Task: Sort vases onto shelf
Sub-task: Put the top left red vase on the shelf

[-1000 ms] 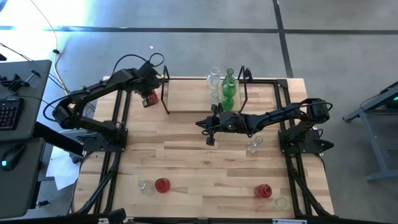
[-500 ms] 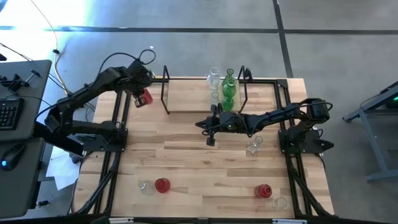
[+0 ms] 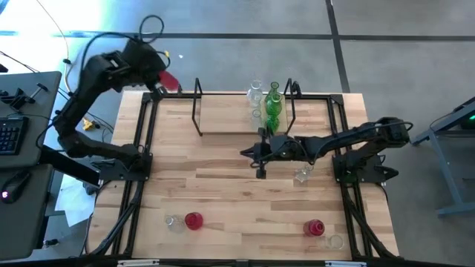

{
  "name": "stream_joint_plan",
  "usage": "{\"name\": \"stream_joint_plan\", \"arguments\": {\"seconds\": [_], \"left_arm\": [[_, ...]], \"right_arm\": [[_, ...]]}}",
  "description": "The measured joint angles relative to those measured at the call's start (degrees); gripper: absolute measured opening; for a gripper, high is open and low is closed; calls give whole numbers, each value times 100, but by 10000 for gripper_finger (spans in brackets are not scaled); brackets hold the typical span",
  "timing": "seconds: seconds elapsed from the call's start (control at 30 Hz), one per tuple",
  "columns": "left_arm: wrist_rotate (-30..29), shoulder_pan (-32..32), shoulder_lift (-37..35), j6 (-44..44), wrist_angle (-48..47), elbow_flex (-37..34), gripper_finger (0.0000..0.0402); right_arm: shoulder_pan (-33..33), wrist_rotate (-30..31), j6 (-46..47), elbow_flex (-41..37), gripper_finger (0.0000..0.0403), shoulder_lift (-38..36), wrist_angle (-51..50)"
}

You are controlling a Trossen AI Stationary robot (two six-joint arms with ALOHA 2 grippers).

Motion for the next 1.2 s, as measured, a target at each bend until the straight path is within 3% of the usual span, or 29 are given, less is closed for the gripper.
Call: {"name": "stream_joint_plan", "arguments": {"seconds": [0.27,0.6,0.93,1.2], "left_arm": [[20,-712,653,-44,-77,1367,16],[87,-1654,2227,265,-82,2469,16],[130,-1754,3668,736,-46,2636,16],[136,-1767,4475,1220,680,2636,16]], "right_arm": [[-66,-150,-133,-754,2,-420,957],[34,-98,-6,-1182,2,-1188,972],[109,-31,-34,-1203,2,-1180,783],[110,-31,-97,-1203,2,-1180,736]]}}
